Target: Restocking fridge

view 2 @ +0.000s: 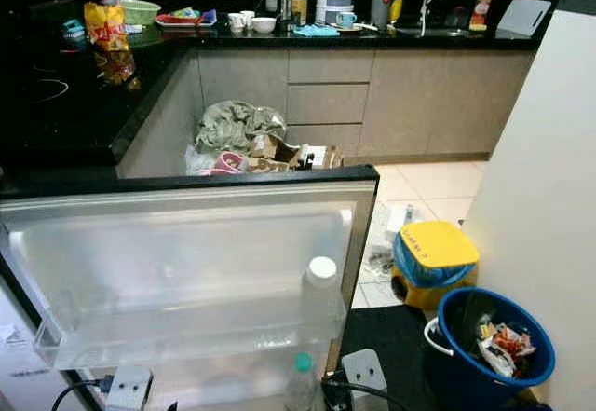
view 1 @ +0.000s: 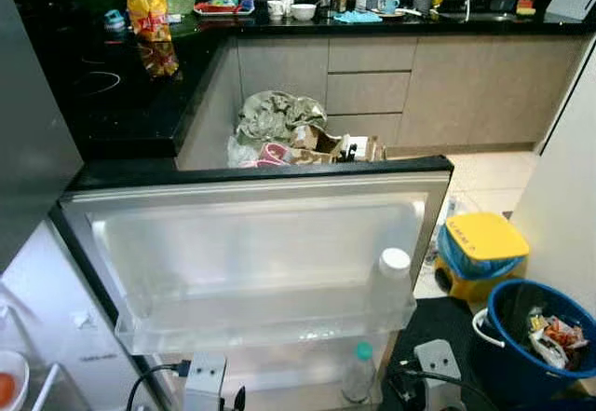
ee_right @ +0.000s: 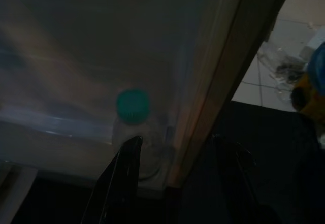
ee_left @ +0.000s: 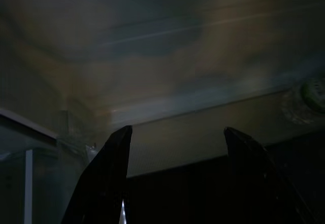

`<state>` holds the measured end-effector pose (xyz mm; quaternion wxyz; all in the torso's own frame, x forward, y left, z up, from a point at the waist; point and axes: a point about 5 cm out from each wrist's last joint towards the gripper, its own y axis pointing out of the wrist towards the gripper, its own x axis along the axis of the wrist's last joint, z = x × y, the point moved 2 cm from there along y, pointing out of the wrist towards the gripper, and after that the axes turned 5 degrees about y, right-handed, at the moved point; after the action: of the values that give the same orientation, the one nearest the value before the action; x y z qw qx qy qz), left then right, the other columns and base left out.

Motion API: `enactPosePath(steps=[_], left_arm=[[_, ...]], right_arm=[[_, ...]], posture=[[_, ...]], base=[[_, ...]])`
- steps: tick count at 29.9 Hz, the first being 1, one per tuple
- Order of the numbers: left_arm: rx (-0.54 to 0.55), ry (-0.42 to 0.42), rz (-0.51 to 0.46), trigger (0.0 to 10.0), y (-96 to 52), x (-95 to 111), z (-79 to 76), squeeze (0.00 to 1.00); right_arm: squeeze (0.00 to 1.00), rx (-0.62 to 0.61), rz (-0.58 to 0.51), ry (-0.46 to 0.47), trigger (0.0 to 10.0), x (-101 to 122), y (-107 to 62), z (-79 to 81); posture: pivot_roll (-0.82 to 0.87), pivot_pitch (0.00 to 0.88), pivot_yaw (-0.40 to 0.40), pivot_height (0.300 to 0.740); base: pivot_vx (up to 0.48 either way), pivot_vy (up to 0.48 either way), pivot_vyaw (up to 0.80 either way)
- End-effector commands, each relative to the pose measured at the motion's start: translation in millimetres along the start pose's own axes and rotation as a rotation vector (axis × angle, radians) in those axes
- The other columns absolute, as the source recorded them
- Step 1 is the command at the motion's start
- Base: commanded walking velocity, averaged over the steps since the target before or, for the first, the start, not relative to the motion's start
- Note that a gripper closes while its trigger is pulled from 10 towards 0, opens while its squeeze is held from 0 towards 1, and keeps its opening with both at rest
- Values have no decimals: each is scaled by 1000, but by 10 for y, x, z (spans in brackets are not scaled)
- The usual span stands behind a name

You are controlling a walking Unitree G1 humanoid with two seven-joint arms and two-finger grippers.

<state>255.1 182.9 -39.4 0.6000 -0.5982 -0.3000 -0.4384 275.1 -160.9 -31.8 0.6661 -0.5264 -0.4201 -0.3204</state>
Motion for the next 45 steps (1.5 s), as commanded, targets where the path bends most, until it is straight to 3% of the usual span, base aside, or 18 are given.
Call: enactPosePath(steps=[1, 13, 22, 24, 28, 31, 32, 39, 45], left_arm=[[-16, 19, -4, 10000, 6, 9, -34, 0], [-19, 23, -4, 10000, 3, 3, -42, 0], [-30, 62, 2, 10000, -47, -56, -28, 0], [-25, 67, 10, 10000, -57, -72, 0, 0], [-25, 135, 154, 10000, -124, -306, 86, 0], [59, 140, 232, 10000, -201, -452, 228, 0], [142, 115, 281, 10000, -258, -532, 351, 0], [141, 111, 296, 10000, -267, -554, 355, 0], [96, 95, 310, 10000, -256, -583, 272, 0]], right_arm=[[0, -3, -18, -4, 10000, 24, 2, 2], [0, 8, -25, 2, 10000, 26, -4, 6], [0, 39, -11, 16, 10000, -21, -16, 54], [0, 46, 10, 25, 10000, -53, -18, 61], [0, 49, 151, 3, 10000, -249, -48, 69], [0, 20, 208, -49, 10000, -348, -97, 14], [0, -18, 283, -52, 10000, -470, -157, -52], [0, -67, 431, -67, 10000, -741, -334, -157], [0, -134, 425, 43, 10000, -797, -380, -187]], posture=[[-8, 69, -35, 699], [-9, 69, -35, 737], [-7, 70, -40, 740], [-4, 70, -42, 740], [-3, 67, -44, 740], [-2, 68, -47, 740], [-3, 68, -48, 740], [6, 62, -54, 740], [5, 61, -43, 740]], base=[[0, 0, 0], [0, 0, 0], [0, 0, 0], [0, 0, 0], [0, 0, 0], [0, 0, 0], [0, 0, 0], [0, 0, 0], [0, 0, 0]])
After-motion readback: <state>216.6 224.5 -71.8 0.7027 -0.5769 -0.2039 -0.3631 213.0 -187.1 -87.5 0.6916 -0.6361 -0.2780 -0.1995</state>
